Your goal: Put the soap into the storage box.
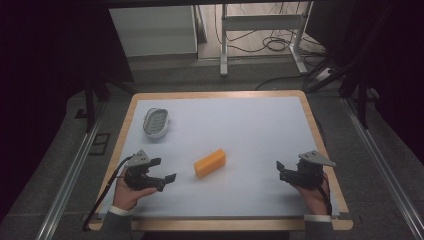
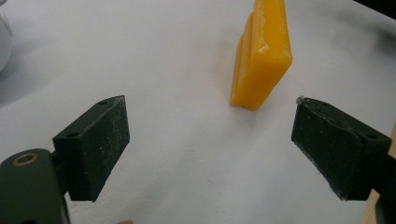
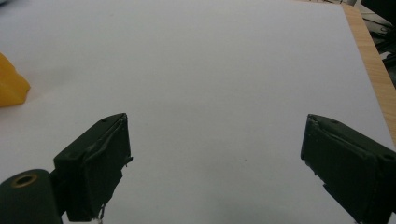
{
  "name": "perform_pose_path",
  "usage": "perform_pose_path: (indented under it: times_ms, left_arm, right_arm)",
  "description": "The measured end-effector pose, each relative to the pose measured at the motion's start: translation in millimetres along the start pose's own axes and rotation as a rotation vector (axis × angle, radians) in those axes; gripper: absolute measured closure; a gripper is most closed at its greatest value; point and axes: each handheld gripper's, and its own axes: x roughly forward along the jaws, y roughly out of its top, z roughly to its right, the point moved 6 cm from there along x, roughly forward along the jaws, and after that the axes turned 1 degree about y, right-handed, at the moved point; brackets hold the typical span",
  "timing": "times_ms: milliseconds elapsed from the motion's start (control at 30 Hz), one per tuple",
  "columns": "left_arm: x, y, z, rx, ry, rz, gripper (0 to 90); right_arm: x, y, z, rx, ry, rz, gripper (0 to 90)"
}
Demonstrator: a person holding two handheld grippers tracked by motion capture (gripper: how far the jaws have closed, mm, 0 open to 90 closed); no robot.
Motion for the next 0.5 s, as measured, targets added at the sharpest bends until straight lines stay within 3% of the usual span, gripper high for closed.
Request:
perform_pose_path:
  times_ms: [500]
  left_arm:
    - [-0.3,0.4,-2.9,-0.003,-0.006,0.001,11.6]
  right_arm:
    - [-2.5,-2.6,3.9,0.010,0.010,-0.010,8.4]
